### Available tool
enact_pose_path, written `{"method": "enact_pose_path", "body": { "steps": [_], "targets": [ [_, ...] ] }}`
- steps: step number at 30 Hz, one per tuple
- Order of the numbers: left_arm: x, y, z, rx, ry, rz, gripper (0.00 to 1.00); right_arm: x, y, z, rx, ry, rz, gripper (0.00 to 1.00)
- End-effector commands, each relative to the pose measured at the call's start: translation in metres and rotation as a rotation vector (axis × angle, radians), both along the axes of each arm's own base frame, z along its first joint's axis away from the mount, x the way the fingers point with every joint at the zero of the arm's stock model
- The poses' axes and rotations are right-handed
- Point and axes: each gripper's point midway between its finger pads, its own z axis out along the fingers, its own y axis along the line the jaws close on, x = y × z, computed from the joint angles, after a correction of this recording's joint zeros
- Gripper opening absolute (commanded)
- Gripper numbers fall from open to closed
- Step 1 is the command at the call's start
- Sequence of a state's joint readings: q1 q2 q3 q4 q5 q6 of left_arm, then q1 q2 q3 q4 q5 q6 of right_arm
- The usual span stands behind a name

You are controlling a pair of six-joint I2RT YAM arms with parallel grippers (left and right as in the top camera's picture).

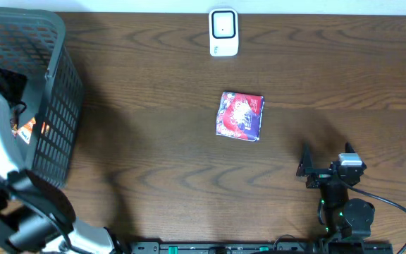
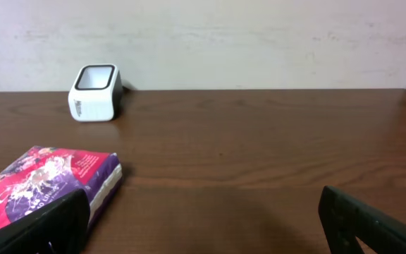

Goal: Scan the item barcode
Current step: 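Move the left gripper back into the grey basket, then grasp the orange Kleenex tissue pack in the basket with the left gripper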

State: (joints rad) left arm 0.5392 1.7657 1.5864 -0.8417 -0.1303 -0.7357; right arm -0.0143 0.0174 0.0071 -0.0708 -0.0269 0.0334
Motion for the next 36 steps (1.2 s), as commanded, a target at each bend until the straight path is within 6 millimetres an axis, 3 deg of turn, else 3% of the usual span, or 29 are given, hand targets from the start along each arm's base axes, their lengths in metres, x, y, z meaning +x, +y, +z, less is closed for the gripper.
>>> {"method": "enact_pose_path", "body": {
  "steps": [1,12,19,20,28,30,35,36],
  "targets": [
    [0.001,0.001,-0.035,-0.044,0.062,0.034,0.88,0.000,-0.001,-0.001,0.007,0.002,-0.004,0.99],
    [0.010,-0.018,-0.117,-0.135,0.235,-0.003,0.83,0.000,-0.001,-0.001,0.007,0.002,-0.004,0.99],
    [0.011,-0.008,-0.126,-0.091,0.255,0.012,0.81,0.000,-0.001,-0.001,0.007,0.002,-0.004,0.99],
    [0.008,-0.009,-0.127,-0.093,0.271,0.010,0.76,0.000,-0.001,-0.001,0.007,0.002,-0.004,0.99],
    [-0.019,-0.015,-0.132,-0.107,0.384,0.019,0.70,0.000,-0.001,-0.001,0.007,0.002,-0.004,0.99],
    [-0.027,-0.013,-0.135,-0.085,0.418,0.027,0.58,0.000,-0.001,-0.001,0.007,0.002,-0.004,0.99],
    [-0.030,-0.014,-0.137,-0.083,0.433,0.001,0.09,0.000,-0.001,-0.001,0.007,0.002,-0.004,0.99],
    [-0.030,-0.014,-0.137,-0.085,0.435,0.001,0.08,0.000,-0.001,-0.001,0.007,0.002,-0.004,0.99]
  ]
}}
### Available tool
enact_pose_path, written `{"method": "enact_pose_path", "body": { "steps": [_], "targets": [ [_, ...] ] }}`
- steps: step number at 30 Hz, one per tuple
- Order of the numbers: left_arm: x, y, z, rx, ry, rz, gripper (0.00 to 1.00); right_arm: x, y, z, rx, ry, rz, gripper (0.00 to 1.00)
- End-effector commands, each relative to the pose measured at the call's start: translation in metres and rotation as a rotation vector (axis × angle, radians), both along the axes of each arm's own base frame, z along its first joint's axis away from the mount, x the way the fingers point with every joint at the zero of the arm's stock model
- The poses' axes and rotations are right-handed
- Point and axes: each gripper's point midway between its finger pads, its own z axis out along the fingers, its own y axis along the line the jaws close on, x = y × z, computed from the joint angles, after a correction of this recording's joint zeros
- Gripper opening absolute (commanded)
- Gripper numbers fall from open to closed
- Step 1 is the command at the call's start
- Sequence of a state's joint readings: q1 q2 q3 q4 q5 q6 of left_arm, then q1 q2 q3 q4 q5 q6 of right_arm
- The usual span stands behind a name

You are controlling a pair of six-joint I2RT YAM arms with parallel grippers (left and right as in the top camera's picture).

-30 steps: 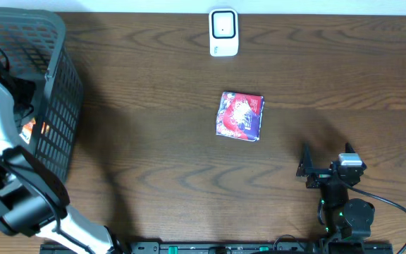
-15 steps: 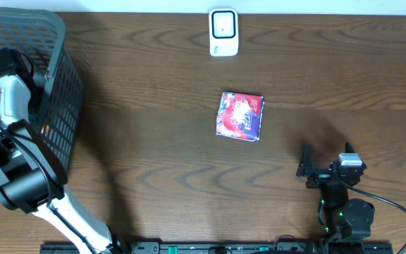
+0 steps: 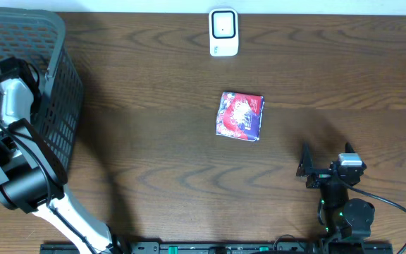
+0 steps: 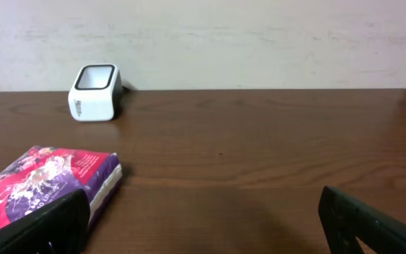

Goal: Scan the item barcode
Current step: 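Grasp the orange Kleenex tissue pack in the basket with the left gripper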

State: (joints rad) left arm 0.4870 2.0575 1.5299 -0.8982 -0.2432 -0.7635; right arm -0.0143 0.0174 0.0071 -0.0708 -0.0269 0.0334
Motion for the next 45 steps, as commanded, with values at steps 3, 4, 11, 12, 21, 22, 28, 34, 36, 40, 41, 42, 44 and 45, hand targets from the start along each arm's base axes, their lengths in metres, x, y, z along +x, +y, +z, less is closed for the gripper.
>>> {"method": "enact_pose_path", "body": {
  "steps": [3,4,11,12,21,22,28,34,36,40,41,42,44,45],
  "targets": [
    [-0.010,0.000,0.003,0.009,0.048,-0.009,0.07,0.000,-0.001,-0.001,0.007,0.002,-0.004,0.99],
    [-0.011,-0.002,0.008,0.000,0.044,-0.009,0.07,0.000,-0.001,-0.001,0.007,0.002,-0.004,0.99],
    [0.007,-0.010,0.057,-0.006,-0.146,-0.015,0.07,0.000,-0.001,-0.001,0.007,0.002,-0.004,0.99],
    [0.011,-0.008,0.063,0.009,-0.173,-0.017,0.07,0.000,-0.001,-0.001,0.007,0.002,-0.004,0.99],
    [0.029,0.012,0.054,0.090,-0.247,0.089,0.59,0.000,-0.001,-0.001,0.007,0.002,-0.004,0.99],
    [0.027,0.014,0.049,0.097,-0.231,0.105,0.63,0.000,-0.001,-0.001,0.007,0.002,-0.004,0.99],
    [0.014,0.027,0.017,0.152,-0.130,0.181,0.65,0.000,-0.001,-0.001,0.007,0.002,-0.004,0.99],
    [0.013,0.029,0.013,0.141,-0.119,0.165,0.57,0.000,-0.001,-0.001,0.007,0.002,-0.004,0.99],
    [0.009,0.026,0.012,0.129,-0.098,0.157,0.49,0.000,-0.001,-0.001,0.007,0.002,-0.004,0.99],
    [-0.011,0.006,0.006,0.037,-0.013,0.149,0.27,0.000,-0.001,-0.001,0.007,0.002,-0.004,0.99],
    [-0.012,0.000,0.004,-0.001,-0.001,0.129,0.20,0.000,-0.001,-0.001,0.007,0.002,-0.004,0.99],
    [-0.013,-0.004,0.003,-0.025,0.004,0.113,0.13,0.000,-0.001,-0.001,0.007,0.002,-0.004,0.99],
    [-0.011,-0.019,0.000,-0.117,0.006,0.034,0.10,0.000,-0.001,-0.001,0.007,0.002,-0.004,0.99],
    [-0.010,-0.024,-0.001,-0.151,0.004,0.005,0.10,0.000,-0.001,-0.001,0.007,0.002,-0.004,0.99]
  ]
}}
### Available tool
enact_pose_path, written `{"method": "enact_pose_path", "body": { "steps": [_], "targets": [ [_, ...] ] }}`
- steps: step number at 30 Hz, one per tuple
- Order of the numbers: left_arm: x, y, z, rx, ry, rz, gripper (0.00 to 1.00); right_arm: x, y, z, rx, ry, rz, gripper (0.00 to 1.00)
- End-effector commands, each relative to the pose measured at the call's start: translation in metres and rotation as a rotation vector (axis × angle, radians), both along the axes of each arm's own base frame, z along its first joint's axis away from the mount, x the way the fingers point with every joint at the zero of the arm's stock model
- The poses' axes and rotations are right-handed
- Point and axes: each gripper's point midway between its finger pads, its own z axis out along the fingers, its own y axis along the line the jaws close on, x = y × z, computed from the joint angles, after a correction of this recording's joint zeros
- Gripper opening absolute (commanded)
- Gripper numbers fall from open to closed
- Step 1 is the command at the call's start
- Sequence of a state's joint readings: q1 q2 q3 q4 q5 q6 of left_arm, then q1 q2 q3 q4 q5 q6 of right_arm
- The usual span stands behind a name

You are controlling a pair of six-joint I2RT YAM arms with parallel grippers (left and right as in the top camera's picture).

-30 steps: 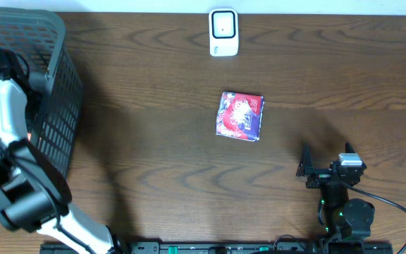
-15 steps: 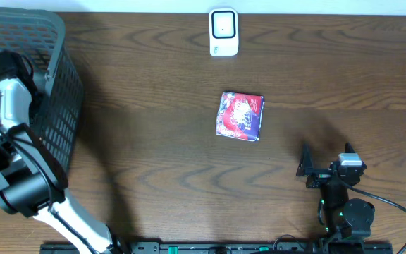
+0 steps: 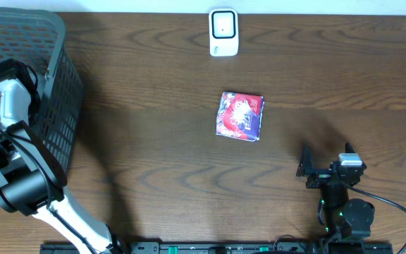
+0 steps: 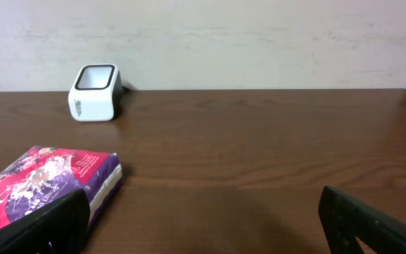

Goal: Scan the item barcode
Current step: 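Grasp the orange Kleenex tissue pack in the basket with the left gripper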

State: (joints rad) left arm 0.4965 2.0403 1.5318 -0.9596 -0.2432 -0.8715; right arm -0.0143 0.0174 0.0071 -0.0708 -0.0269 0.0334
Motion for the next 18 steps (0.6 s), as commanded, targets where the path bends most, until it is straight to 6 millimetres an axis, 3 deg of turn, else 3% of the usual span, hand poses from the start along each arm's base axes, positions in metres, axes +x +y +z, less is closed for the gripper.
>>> {"method": "enact_pose_path", "body": {
  "steps": [1,4,8,10,11,18],
  "targets": [
    [0.005,-0.025,-0.008,-0.162,-0.017,-0.124,0.10,0.000,-0.001,-0.001,0.007,0.002,-0.004,0.99],
    [0.008,-0.026,-0.007,-0.175,-0.027,-0.158,0.16,0.000,-0.001,-0.001,0.007,0.002,-0.004,0.99],
    [0.015,-0.017,0.003,-0.156,-0.057,-0.173,0.39,0.000,-0.001,-0.001,0.007,0.002,-0.004,0.99],
    [0.027,-0.011,0.020,-0.116,-0.108,-0.220,0.66,0.000,-0.001,-0.001,0.007,0.002,-0.004,0.99],
    [0.030,-0.009,0.024,-0.104,-0.125,-0.223,0.72,0.000,-0.001,-0.001,0.007,0.002,-0.004,0.99],
    [0.039,0.005,0.036,-0.036,-0.178,-0.217,0.74,0.000,-0.001,-0.001,0.007,0.002,-0.004,0.99]
  ]
}}
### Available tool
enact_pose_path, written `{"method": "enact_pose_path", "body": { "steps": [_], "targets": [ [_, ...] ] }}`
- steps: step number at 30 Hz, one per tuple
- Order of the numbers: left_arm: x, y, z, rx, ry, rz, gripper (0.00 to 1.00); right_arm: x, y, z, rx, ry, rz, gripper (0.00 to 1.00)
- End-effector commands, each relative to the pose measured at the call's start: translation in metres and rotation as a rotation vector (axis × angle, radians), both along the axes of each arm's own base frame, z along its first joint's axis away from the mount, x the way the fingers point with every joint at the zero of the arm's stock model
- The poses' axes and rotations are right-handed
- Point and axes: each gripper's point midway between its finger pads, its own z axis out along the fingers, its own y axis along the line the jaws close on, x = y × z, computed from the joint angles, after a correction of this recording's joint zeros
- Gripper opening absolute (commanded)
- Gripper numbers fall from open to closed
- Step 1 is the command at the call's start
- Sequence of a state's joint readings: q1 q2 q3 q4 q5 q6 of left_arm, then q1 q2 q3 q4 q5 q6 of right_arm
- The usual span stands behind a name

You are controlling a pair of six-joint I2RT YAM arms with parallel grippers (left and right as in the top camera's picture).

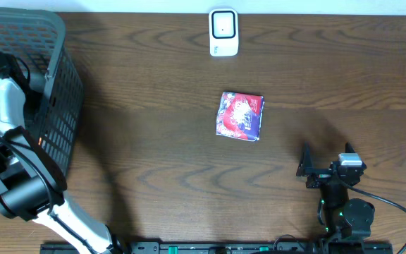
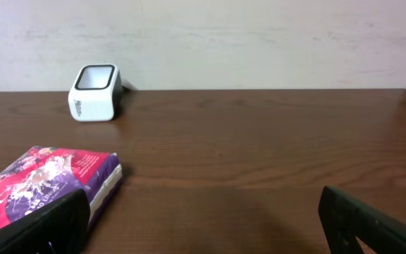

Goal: Scan the item barcode
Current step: 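Grasp the orange Kleenex tissue pack in the basket with the left gripper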

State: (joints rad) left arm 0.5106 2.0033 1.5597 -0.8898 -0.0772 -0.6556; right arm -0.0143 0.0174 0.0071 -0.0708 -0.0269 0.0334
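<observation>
A red and purple packet (image 1: 240,116) lies flat mid-table; it also shows at the lower left of the right wrist view (image 2: 44,183). The white barcode scanner (image 1: 223,32) stands at the far edge, window up (image 2: 95,92). My right gripper (image 1: 326,152) rests near the front right, open and holding nothing (image 2: 203,229), well to the right of the packet. My left arm (image 1: 2,99) reaches down into the basket, where its fingers are hidden.
A dark grey mesh basket (image 1: 55,106) fills the left side of the table, with something orange faintly showing through its wall. A pale wall (image 2: 259,42) runs behind the table's far edge.
The left arm's wrist has shifted slightly up and to the left inside the basket. The packet, the scanner and the right arm have not moved.
The left arm first hung low over the basket's left side, with an orange item showing through the mesh. By the following moment its wrist was at the basket's upper left and has only edged about there. The packet and right gripper stayed put.
</observation>
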Motion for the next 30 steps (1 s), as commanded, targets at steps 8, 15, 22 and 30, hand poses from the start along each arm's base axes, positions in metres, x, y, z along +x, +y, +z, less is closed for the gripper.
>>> {"method": "enact_pose_path", "body": {
  "steps": [8,15,22,30],
  "targets": [
    [-0.022,0.036,0.012,0.200,0.055,0.172,0.68,0.000,-0.001,-0.001,0.007,0.002,-0.004,0.99],
    [-0.023,0.036,-0.013,0.178,0.098,0.174,0.63,0.000,-0.001,-0.001,0.007,0.002,-0.004,0.99],
    [-0.034,0.029,-0.037,0.138,0.183,0.163,0.52,0.000,-0.001,-0.001,0.007,0.002,-0.004,0.99],
    [-0.025,0.017,-0.028,0.060,0.132,0.141,0.07,0.000,-0.001,-0.001,0.007,0.002,-0.004,0.99]
  ]
}}
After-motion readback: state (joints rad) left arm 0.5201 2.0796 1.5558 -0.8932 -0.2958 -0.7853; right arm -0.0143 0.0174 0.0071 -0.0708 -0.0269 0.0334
